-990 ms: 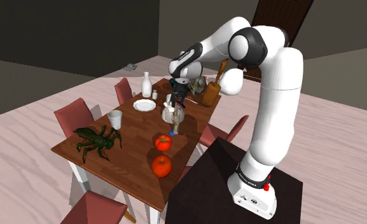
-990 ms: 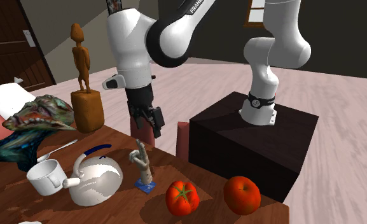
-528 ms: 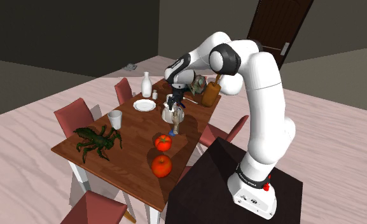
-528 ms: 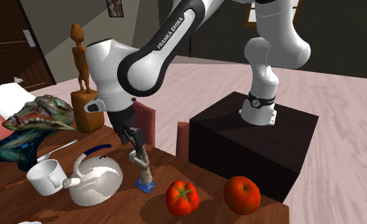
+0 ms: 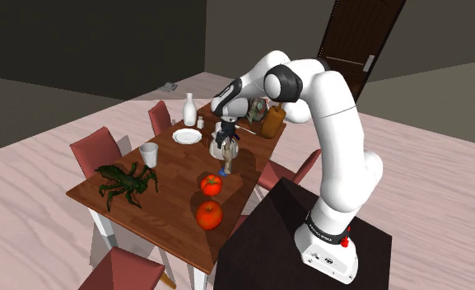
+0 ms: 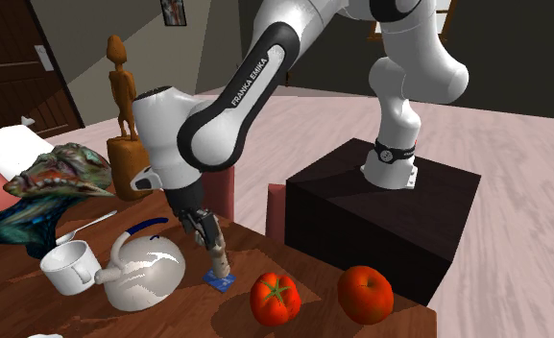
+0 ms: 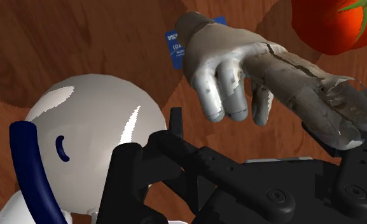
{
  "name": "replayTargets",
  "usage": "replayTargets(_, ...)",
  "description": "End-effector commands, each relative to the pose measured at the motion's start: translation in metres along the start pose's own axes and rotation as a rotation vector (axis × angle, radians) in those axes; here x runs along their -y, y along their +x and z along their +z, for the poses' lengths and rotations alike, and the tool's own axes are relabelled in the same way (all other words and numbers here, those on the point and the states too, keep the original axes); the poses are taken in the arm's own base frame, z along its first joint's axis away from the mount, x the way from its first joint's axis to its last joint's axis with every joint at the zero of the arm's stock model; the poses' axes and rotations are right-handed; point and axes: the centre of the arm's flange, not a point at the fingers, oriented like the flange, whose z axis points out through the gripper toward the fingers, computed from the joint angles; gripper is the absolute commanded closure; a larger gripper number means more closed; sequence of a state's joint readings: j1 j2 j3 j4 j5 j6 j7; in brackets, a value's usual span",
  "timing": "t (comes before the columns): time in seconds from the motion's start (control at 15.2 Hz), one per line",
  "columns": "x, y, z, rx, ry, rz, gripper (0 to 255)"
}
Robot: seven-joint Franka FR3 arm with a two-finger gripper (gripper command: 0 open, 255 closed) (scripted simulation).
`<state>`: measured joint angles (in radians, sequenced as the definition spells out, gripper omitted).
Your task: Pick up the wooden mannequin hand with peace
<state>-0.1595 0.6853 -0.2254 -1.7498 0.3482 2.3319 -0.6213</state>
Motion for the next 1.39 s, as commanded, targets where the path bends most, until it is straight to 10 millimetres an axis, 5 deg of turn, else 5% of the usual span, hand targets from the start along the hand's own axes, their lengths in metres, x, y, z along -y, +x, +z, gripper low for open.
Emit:
replayTargets(0.0,-0.001,0.0,0.005,0.0,0.0,0.0,0)
replayTargets(0.07,-0.002,0.0,0.005,0.0,0.0,0.0,255)
replayTargets(0.66,-0.001,0.0,0.005,0.0,0.0,0.0,255)
replayTargets(1.32,0.005,-0.001,-0.048,0.0,0.0,0.0,255)
